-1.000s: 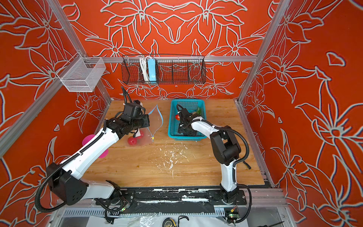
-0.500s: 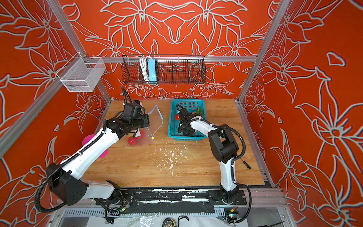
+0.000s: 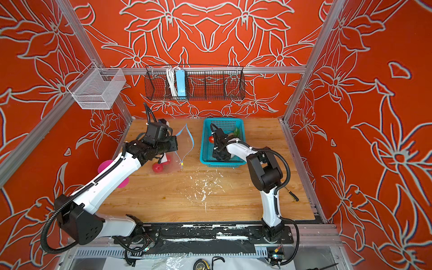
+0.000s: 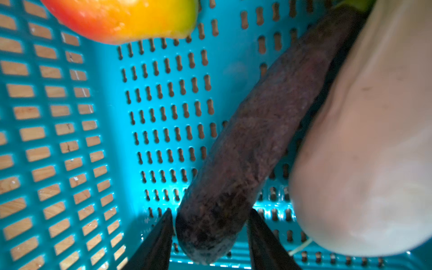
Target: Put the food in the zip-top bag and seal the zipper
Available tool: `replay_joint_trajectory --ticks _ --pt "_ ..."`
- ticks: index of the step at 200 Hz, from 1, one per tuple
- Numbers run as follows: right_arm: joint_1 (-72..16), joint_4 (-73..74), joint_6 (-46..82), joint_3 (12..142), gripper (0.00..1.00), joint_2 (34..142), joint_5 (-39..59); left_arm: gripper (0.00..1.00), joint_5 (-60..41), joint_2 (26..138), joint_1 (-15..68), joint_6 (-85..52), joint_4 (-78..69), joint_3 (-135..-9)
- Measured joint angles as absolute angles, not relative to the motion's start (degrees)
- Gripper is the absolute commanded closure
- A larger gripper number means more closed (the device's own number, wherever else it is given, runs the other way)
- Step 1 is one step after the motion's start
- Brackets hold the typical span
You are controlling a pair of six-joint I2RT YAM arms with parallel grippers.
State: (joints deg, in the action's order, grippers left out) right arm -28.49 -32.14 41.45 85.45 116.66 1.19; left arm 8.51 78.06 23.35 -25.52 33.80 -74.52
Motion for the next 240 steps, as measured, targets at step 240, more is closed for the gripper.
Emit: replay_joint_trajectory --ticks 240 --pt "-28.45 -21.85 41.65 75.11 0.69 104.97 4.49 1.00 8.93 78.06 23.35 -25.52 33.80 -74.52"
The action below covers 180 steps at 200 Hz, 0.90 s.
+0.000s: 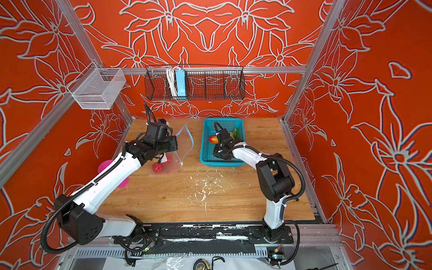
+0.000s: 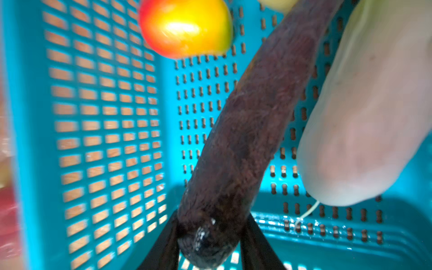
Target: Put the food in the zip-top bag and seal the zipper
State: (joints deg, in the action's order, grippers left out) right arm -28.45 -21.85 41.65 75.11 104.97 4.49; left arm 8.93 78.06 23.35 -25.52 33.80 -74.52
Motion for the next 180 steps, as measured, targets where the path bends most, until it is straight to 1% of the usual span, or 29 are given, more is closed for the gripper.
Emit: replay_joint_trajectory --ticks 49,82,129,180 --pt "-28.45 -17.19 42.11 70.08 0.69 101.14 4.97 1.00 8.91 78.06 23.35 -25.52 33.80 -74.52" --pt "-28.45 -15.44 42.06 69.17 0.70 99.46 4.99 1.00 8.93 78.06 23.35 -25.52 33.80 -74.52" --pt "-28.47 -9.72 42.04 64.73 0.70 94.32 5.28 1.00 8.93 78.06 23.35 -25.52 33.82 -74.52" --pt "-29.63 -6.15 40.69 63.86 0.70 90.43 5.30 1.00 8.93 78.06 23.35 -25.52 33.80 -74.52"
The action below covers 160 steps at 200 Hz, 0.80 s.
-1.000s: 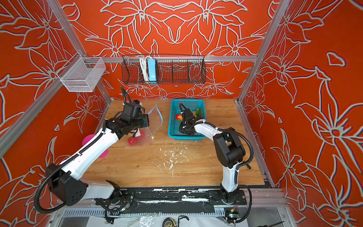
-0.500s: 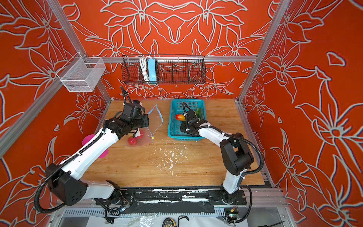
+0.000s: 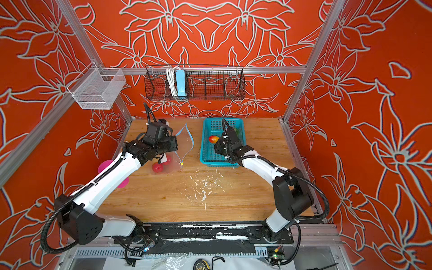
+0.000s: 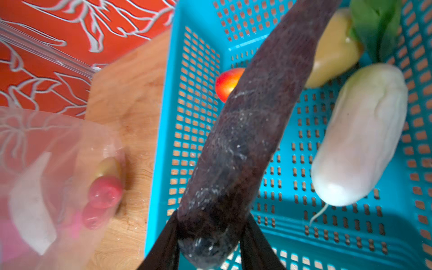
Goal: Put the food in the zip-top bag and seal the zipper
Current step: 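Close the right gripper on the end of the dark eggplant, then lift the eggplant and carry it over the bag mouth held by the left gripper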
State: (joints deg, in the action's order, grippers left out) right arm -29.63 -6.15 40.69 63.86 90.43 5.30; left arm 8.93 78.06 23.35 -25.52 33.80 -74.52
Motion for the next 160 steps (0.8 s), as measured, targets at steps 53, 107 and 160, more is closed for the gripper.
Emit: replay_joint_trajectory --ticks 53,107,160 --pt "-32.42 -4.10 38.89 63.86 0.70 88.60 5.28 1.00 8.91 78.06 23.35 -25.52 33.82 -74.52" --pt "-36.60 -2.92 36.51 64.27 0.70 86.72 4.95 1.00 8.69 78.06 23.35 -25.52 33.82 -74.52" --pt "-39.07 -2.39 34.35 66.06 0.70 85.34 4.93 1.00 8.69 78.06 23.35 -25.52 33.82 -74.52"
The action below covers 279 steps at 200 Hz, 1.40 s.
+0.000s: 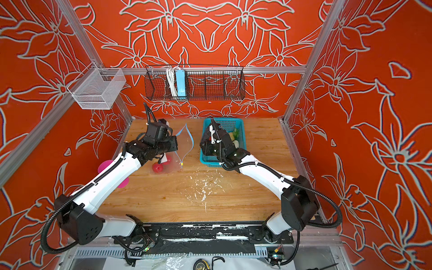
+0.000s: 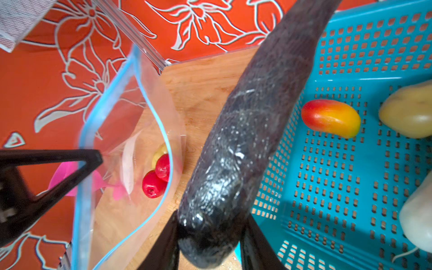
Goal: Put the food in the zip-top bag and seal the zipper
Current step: 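Lift the eggplant and carry it over the bag mouth held by the left gripper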
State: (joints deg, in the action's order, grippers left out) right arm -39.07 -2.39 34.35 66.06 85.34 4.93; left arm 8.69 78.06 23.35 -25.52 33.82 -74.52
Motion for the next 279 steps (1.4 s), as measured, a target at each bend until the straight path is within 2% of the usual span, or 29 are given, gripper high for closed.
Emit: replay_joint_trajectory --ticks 77,209,279 --pt "-42.68 -1.52 32.18 69.52 0.70 85.30 4.86 1.00 8.69 78.06 23.35 -25.54 33.80 -74.52" --pt "-47.86 -2.33 28.86 78.54 0.70 93.67 4.82 1.00 8.69 78.04 23.35 -25.52 33.82 -74.52" --pt "-49.45 -6.15 27.33 82.02 0.69 96.66 1.76 1.00 8.69 78.04 23.35 -25.54 33.82 -74.52"
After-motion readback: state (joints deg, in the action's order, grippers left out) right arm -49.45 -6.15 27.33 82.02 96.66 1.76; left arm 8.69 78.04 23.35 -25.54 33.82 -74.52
